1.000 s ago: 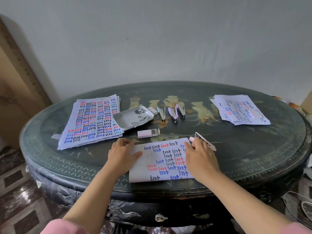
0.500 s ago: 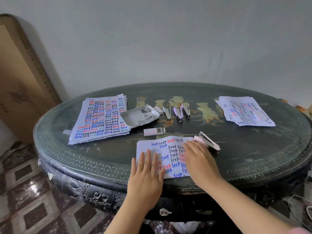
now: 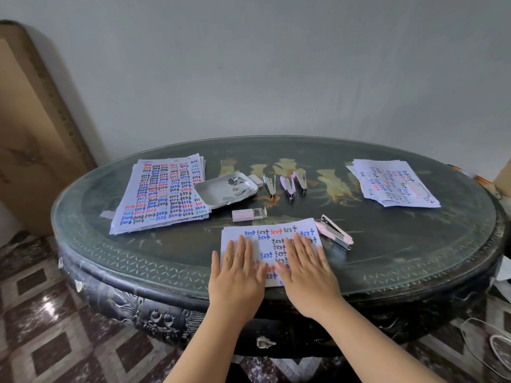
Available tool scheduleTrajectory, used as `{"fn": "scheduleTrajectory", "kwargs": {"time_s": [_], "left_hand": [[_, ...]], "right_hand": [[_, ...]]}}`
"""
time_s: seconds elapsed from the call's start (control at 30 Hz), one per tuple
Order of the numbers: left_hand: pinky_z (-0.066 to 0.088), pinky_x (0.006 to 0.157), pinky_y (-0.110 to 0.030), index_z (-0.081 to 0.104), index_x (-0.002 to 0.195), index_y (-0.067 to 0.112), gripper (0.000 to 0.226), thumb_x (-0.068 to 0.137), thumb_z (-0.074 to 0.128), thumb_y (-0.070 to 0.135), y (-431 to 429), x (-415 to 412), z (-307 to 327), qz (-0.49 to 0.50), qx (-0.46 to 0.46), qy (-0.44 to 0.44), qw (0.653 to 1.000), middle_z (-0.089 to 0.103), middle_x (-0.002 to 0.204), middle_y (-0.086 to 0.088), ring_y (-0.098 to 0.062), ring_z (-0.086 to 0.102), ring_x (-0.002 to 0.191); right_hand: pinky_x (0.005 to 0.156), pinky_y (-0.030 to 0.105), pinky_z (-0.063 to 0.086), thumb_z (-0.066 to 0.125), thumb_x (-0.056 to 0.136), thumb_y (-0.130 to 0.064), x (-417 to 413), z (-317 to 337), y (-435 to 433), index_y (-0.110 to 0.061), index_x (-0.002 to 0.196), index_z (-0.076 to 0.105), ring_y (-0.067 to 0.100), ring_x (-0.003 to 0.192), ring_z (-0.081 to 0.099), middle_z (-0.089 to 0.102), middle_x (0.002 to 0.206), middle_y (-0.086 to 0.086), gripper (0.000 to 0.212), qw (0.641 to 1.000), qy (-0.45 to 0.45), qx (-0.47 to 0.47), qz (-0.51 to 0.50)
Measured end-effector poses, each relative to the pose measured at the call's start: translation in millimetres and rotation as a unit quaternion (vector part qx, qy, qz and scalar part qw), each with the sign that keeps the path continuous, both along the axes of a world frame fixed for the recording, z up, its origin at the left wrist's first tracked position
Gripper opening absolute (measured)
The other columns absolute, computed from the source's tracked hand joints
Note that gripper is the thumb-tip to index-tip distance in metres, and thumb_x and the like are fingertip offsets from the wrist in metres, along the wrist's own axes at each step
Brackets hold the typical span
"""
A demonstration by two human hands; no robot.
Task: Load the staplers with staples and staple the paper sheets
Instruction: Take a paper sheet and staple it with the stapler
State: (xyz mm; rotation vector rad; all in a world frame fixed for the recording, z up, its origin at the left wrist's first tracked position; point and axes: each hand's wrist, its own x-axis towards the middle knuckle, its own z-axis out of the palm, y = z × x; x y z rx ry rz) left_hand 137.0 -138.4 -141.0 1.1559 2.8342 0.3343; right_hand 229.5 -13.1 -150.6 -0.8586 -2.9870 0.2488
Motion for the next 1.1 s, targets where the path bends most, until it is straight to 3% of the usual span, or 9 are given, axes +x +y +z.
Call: {"fn": "scheduleTrajectory", "kwargs": {"time_s": [0.1,0.23,0.37,0.57,0.63,0.7,0.8,0.97,1.1], "left_hand": [[-0.015,0.116,-0.045,-0.017,0.148,0.021,0.08,0.08,-0.017,0.063,-10,-5,2,0.009,-0.009,0.004,1.0,-0.019,0.156,0.007,-0.008,-0.019,0.143],[-0.015,0.115,-0.05,-0.022,0.145,0.022,0.097,0.061,-0.038,0.067,-28,-15,1,0.023,-0.018,0.014,0.999,-0.024,0.153,0.011,-0.003,-0.023,0.139],[-0.015,0.114,-0.051,-0.026,0.139,0.027,0.099,0.051,-0.047,0.066,-42,-20,4,0.012,-0.029,0.017,0.999,-0.026,0.15,0.014,-0.004,-0.025,0.138],[-0.017,0.114,-0.05,-0.027,0.139,0.027,0.091,0.058,-0.041,0.067,-45,-21,3,0.004,-0.02,0.009,1.0,-0.025,0.151,0.014,-0.006,-0.026,0.139],[-0.017,0.114,-0.049,-0.028,0.138,0.027,0.087,0.061,-0.039,0.066,-46,-22,2,0.001,-0.021,0.01,1.0,-0.026,0.151,0.014,-0.006,-0.026,0.139],[-0.016,0.115,-0.049,-0.027,0.139,0.027,0.085,0.063,-0.037,0.065,-45,-22,1,0.003,-0.017,0.011,1.0,-0.025,0.151,0.014,-0.006,-0.026,0.139],[-0.015,0.115,-0.049,-0.025,0.141,0.026,0.083,0.067,-0.035,0.063,-44,-22,-2,0.005,-0.017,0.022,1.0,-0.025,0.15,0.014,-0.006,-0.025,0.14],[-0.016,0.115,-0.049,-0.022,0.144,0.026,0.083,0.07,-0.03,0.063,-45,-22,-3,0.009,-0.011,0.022,1.0,-0.023,0.153,0.013,-0.007,-0.025,0.14],[-0.015,0.115,-0.049,-0.023,0.144,0.025,0.08,0.073,-0.026,0.062,-45,-22,-2,0.009,-0.016,0.025,1.0,-0.022,0.154,0.013,-0.007,-0.025,0.14]], "right_hand": [[0.116,0.041,-0.018,-0.041,0.061,-0.064,7,2,7,-0.019,0.147,-0.024,0.013,0.138,-0.034,-0.031,0.154,0.0,0.099,1.0,-0.006,0.003,-0.03],[0.117,0.046,-0.016,-0.018,0.082,-0.058,23,6,21,-0.02,0.147,-0.023,0.012,0.14,-0.031,-0.031,0.153,-0.005,0.075,0.997,-0.037,-0.005,-0.064],[0.117,0.045,-0.016,-0.019,0.083,-0.056,40,8,35,-0.027,0.146,-0.024,0.009,0.14,-0.031,-0.029,0.154,-0.012,0.069,0.996,-0.05,0.009,-0.068],[0.118,0.043,-0.014,-0.013,0.086,-0.055,39,9,35,-0.027,0.146,-0.022,0.013,0.142,-0.028,-0.027,0.155,-0.009,0.067,0.997,-0.039,-0.009,-0.063],[0.12,0.04,-0.007,0.0,0.094,-0.053,37,14,32,-0.023,0.152,-0.009,0.016,0.146,-0.018,-0.016,0.16,-0.002,0.066,0.997,-0.026,-0.031,-0.059],[0.12,0.036,0.013,0.024,0.1,-0.046,32,24,25,-0.018,0.152,0.016,0.022,0.147,0.011,0.016,0.16,0.003,0.059,0.996,0.03,-0.027,-0.075],[0.1,0.038,0.039,0.052,0.094,-0.038,18,39,20,-0.019,0.136,0.048,0.028,0.121,0.045,0.054,0.132,0.002,0.046,0.977,0.123,-0.075,-0.158],[0.075,0.04,0.058,0.064,0.082,-0.023,4,53,37,-0.024,0.096,0.06,0.024,0.085,0.067,0.066,0.102,0.006,0.015,0.887,0.197,-0.325,-0.261],[0.054,0.03,0.057,0.062,0.088,-0.01,9,63,51,-0.018,0.107,0.067,0.02,0.075,0.071,0.072,0.093,0.007,0.021,0.828,0.215,-0.437,-0.278]]}}
